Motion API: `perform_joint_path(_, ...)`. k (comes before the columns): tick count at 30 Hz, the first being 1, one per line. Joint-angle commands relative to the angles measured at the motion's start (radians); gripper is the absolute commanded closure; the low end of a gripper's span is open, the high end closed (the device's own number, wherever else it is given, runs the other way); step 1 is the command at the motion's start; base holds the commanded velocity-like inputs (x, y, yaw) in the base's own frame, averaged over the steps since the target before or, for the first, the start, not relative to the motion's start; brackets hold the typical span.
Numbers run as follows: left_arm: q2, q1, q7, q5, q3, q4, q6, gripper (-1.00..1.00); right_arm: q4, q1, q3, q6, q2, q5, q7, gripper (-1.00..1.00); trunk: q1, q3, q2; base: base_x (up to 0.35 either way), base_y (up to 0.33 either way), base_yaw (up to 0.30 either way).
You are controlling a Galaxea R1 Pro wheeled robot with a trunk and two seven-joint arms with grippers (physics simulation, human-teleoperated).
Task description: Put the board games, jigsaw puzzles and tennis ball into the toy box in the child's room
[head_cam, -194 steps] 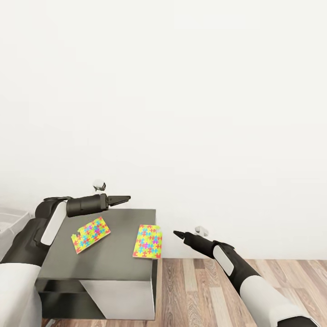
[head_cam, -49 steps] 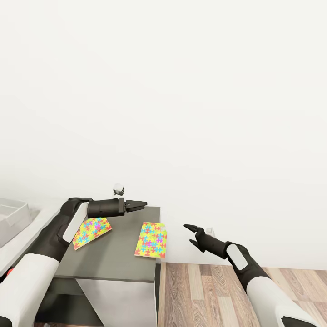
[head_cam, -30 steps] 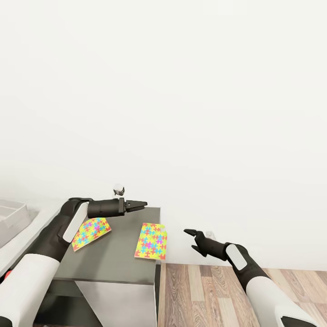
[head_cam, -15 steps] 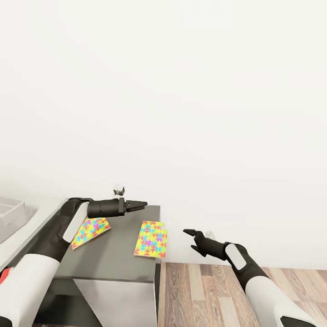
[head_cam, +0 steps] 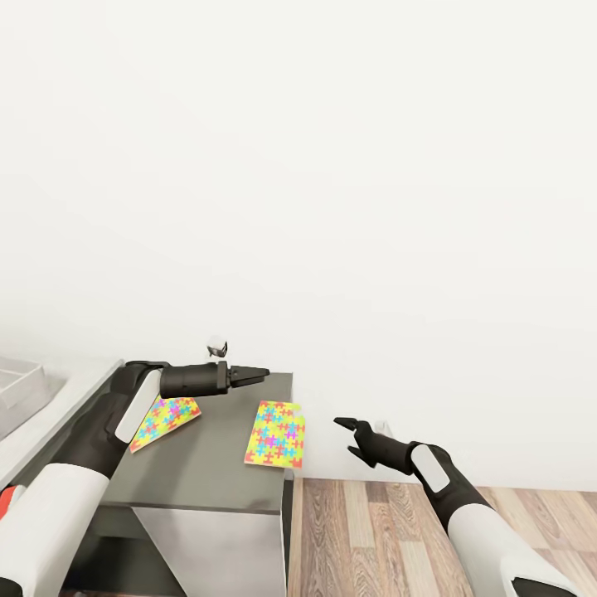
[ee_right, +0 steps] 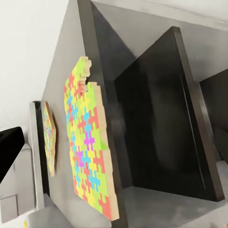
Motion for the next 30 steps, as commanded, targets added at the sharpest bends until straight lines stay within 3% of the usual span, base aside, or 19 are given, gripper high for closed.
perform_joint_path(1,0.001,-0.001,-0.002,0.001,-0.002,0.0,0.004,-1.0,0.0,-0.001,-0.004,0.007,0.0,-0.002,0.005,-1.0,0.0,-0.001,-0.001,0.0,0.0,0.0)
perform_joint_path(8,0.001,-0.001,-0.002,0.001,-0.001,0.0,0.004,-1.0,0.0,-0.001,0.0,0.039,0.006,0.001,0.014,-1.0,0.0,-0.001,-0.001,0.0,0.0,0.0)
perform_joint_path(13,0.0,-0.001,-0.002,0.001,-0.001,0.0,0.004,-1.0,-0.001,-0.006,0.059,0.08,0.015,0.004,0.014,-1.0,0.0,-0.001,-0.001,0.0,0.0,0.0)
perform_joint_path(18,0.001,-0.001,-0.002,0.0,-0.001,0.0,0.004,-1.0,0.0,-0.009,0.093,0.088,0.017,0.005,0.014,-1.0,0.0,-0.001,-0.001,0.0,0.0,0.0)
perform_joint_path(24,0.002,-0.001,-0.002,0.0,-0.001,0.0,0.004,-1.0,0.0,-0.011,0.102,0.088,0.017,0.005,0.015,-1.0,0.0,-0.001,-0.001,0.0,0.0,0.0)
perform_joint_path(30,0.002,-0.001,-0.002,0.0,-0.001,0.0,0.004,-1.0,-0.001,-0.011,0.103,0.086,0.017,0.005,0.017,-1.0,0.023,-0.02,-0.043,0.0,0.0,0.0)
